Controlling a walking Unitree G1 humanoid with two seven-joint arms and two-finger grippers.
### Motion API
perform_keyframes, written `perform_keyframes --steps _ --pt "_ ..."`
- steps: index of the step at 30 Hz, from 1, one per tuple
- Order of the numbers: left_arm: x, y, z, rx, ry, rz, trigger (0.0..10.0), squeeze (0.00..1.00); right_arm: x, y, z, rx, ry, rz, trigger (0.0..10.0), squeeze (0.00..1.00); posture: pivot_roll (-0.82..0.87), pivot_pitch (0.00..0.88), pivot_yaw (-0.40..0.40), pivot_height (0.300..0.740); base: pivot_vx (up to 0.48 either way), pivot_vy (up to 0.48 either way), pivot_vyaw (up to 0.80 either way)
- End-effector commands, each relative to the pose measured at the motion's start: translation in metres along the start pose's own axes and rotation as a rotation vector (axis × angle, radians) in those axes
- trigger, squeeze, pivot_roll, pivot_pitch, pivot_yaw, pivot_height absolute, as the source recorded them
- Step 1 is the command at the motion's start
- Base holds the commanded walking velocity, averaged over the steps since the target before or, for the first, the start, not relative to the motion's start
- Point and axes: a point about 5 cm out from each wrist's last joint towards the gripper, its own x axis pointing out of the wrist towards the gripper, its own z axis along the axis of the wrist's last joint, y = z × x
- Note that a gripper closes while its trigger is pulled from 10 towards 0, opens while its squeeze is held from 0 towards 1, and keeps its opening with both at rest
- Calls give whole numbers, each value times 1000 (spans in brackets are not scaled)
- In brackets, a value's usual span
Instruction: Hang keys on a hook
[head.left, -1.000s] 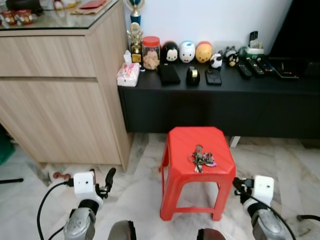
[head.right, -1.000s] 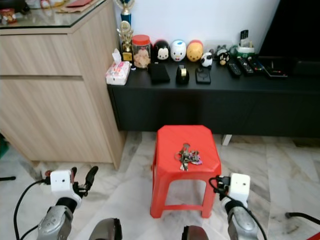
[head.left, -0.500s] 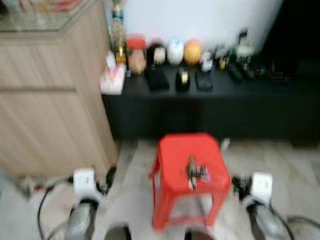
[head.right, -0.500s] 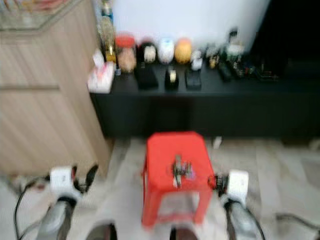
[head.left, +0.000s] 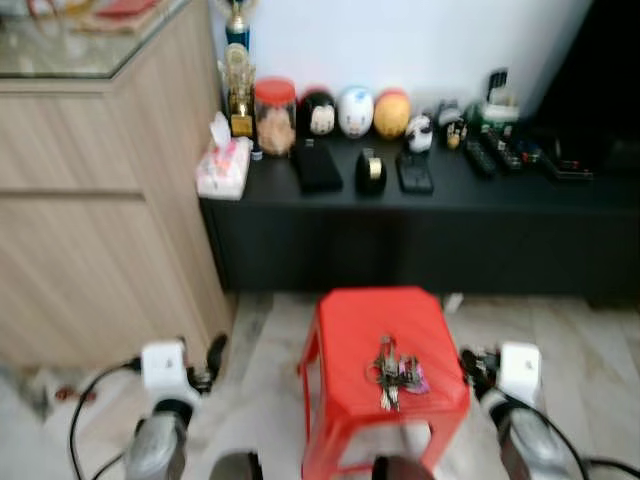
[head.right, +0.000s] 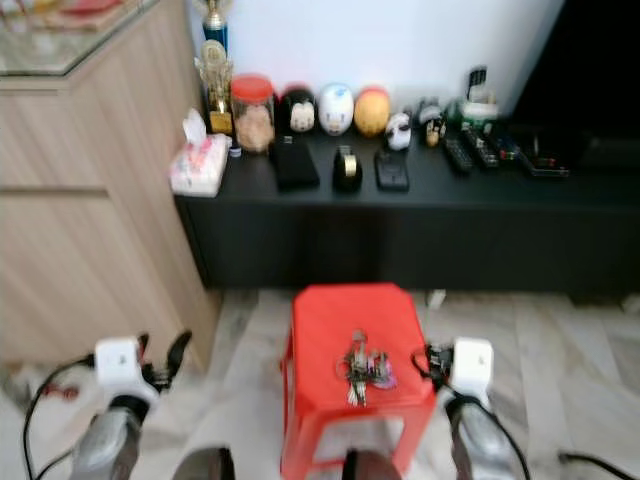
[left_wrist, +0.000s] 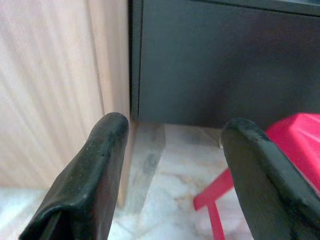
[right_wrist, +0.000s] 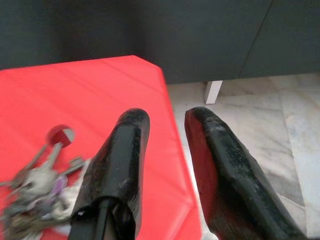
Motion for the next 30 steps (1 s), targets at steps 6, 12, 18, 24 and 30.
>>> perform_keyframes --steps 6,12,18,24,30 --pt "-6 -2 -4 -6 3 8 10000 0 3 -10 7 -29 8 9 10000 0 -75 0 -72 619 0 0 0" --pt "-8 3 -4 0 3 22 10000 0 15 -2 20 -54 12 65 10000 0 -65 0 -68 619 0 0 0" --pt "-7 2 -2 4 -7 14 10000 0 21 3 28 -49 -9 68 10000 0 -56 0 -61 619 0 0 0" --pt "-3 1 1 9 -9 -6 10000 0 18 6 21 -29 -2 63 10000 0 -66 0 -40 619 164 0 0" --pt "-3 2 1 14 -2 -20 10000 0 16 9 19 -35 -13 87 10000 0 -67 0 -31 619 251 0 133"
